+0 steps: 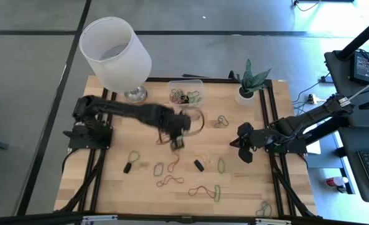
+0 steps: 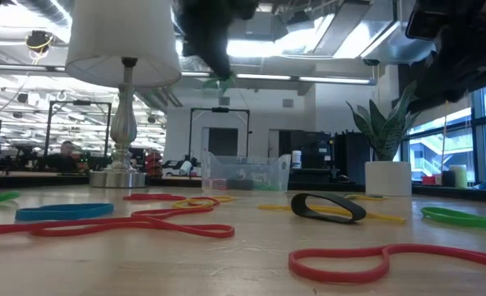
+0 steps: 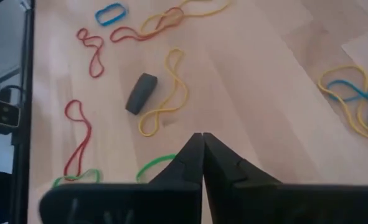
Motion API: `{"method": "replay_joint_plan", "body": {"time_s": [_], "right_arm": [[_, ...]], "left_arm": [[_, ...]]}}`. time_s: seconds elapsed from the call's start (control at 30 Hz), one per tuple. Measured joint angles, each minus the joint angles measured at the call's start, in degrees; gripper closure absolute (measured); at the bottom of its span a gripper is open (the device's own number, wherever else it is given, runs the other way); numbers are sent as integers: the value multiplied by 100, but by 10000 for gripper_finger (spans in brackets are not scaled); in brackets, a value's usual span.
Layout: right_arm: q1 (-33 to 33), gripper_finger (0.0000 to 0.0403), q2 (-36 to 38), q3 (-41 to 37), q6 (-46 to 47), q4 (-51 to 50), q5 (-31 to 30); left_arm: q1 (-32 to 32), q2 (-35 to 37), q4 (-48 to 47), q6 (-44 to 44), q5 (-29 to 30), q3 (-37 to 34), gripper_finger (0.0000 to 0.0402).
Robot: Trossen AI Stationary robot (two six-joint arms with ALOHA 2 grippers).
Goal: Pick and place rubber bands into bin
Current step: Put the green rubber band into the transparent bin
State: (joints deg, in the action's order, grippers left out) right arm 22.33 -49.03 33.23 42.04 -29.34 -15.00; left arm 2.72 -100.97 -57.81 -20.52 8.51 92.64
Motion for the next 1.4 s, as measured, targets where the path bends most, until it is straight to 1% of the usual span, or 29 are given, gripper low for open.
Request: {"method": "replay_joint_plan", "body": {"time_s": [0.13, 0.27, 0.4, 0.47, 0.6, 0.73, 0.83, 0.9, 0.93, 1.1, 1.17, 1.23, 1.4], "right_arm": [[-183, 396, -1, 0, 291, -79, -22], [-382, 396, 1, 0, 564, -59, -212], [-584, 396, 1, 0, 907, -38, -437], [-673, 396, 1, 0, 1111, -26, -492], [-811, 396, 1, 0, 1514, 6, -495], [-866, 396, -26, 0, 1819, 106, -511], [-862, 396, -86, 0, 1923, 224, -658], [-862, 396, -107, 0, 1922, 241, -709], [-862, 396, -129, 0, 1928, 279, -721], [-862, 396, -180, -2, 1941, 300, -782], [-862, 396, -189, -4, 1922, 299, -792], [-862, 396, -215, -3, 1917, 285, -849], [-862, 396, -214, -4, 1889, 250, -968]], "left_arm": [[-825, -9, 97, 770, -28, 309, 398], [-1586, -149, 600, 1577, -445, 416, 398], [-2157, -366, 1391, 1914, -406, 429, 398], [-2381, -544, 1820, 1967, -376, 429, 398], [-2679, -893, 2605, 2216, -520, 429, 398], [-2849, -1342, 2955, 2237, -521, 426, 398], [-2955, -1631, 2945, 2389, -503, 426, 398], [-3003, -1777, 2772, 2553, -355, 426, 398], [-3024, -1826, 2612, 2614, -175, 423, 398], [-3033, -1877, 1883, 2963, 1048, 422, 398], [-3050, -1888, 1715, 3085, 1419, 420, 398], [-3072, -1886, 1632, 3046, 1545, 420, 398], [-3075, -1886, 1414, 2947, 1510, 420, 388]]}}
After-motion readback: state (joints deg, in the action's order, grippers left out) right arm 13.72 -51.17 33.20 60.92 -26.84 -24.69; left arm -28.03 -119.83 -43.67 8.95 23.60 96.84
